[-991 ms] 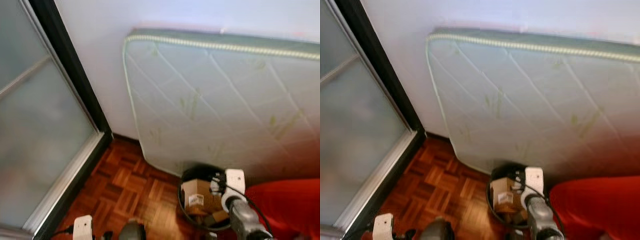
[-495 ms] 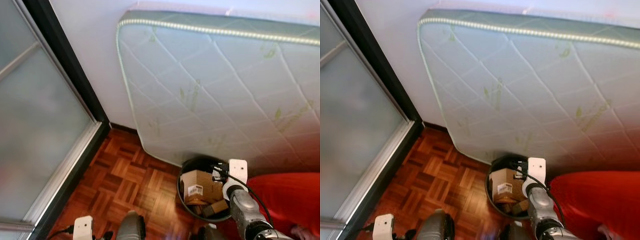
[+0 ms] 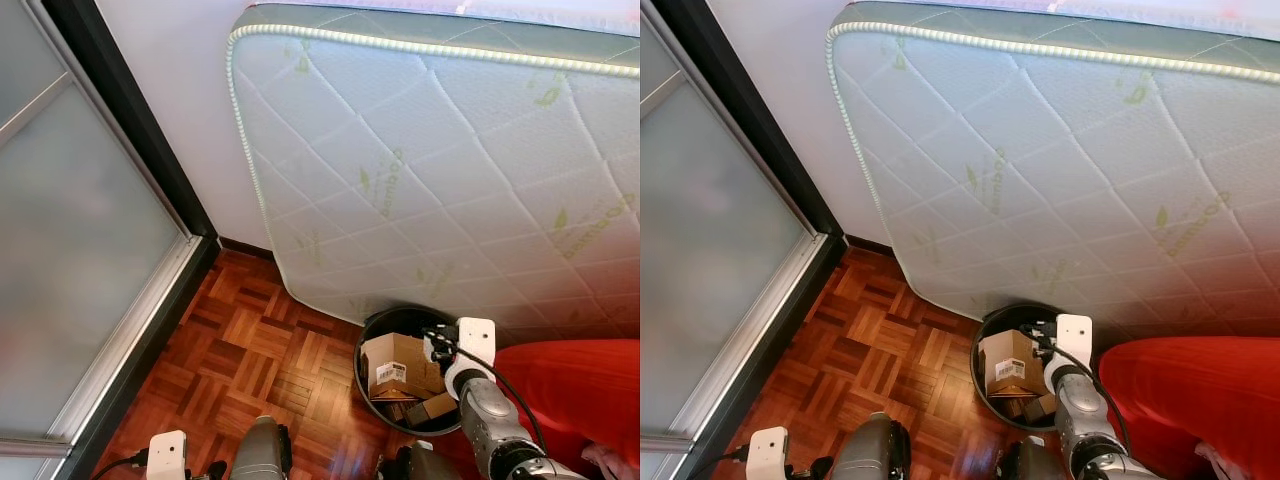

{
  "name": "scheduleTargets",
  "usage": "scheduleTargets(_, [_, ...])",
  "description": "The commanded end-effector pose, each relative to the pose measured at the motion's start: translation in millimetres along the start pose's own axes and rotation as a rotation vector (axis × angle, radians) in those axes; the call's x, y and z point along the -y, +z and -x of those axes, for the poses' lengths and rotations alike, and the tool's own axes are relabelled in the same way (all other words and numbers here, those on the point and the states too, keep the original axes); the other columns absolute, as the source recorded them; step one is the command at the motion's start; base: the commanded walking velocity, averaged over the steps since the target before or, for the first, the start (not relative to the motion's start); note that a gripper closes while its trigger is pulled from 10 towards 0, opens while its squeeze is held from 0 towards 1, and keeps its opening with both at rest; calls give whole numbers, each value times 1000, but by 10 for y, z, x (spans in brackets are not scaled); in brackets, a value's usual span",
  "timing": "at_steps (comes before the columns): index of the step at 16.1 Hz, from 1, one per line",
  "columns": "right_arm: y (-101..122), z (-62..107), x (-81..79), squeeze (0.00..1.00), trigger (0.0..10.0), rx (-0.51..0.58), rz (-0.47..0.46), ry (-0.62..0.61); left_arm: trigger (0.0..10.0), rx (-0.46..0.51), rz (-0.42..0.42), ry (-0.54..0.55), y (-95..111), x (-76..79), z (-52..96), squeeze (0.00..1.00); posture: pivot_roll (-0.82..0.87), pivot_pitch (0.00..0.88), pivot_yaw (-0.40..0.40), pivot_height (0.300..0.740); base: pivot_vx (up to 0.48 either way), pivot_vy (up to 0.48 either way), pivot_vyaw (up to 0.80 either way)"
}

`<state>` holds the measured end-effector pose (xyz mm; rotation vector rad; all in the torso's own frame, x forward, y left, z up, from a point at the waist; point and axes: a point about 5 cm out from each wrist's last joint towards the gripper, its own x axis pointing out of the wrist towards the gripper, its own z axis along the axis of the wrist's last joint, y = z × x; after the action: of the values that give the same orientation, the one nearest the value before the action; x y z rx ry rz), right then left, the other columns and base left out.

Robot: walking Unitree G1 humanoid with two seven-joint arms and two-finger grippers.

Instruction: Clean up the room

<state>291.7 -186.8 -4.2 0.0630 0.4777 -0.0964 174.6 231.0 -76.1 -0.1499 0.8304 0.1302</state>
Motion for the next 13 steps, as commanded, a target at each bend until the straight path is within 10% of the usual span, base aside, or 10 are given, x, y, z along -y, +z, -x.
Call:
scheduleTargets(1, [-75, 24, -14, 1000, 10000, -20, -18, 0, 10000, -37, -4, 21, -108, -64, 41, 0, 169, 259, 42, 666, 0, 0, 0])
scheduleTargets(13, [-66, 17, -24, 1000, 10000, -24, -23, 4, 10000, -35, -5, 23, -89, -59, 33, 0, 172, 243, 41, 666, 0, 0, 0])
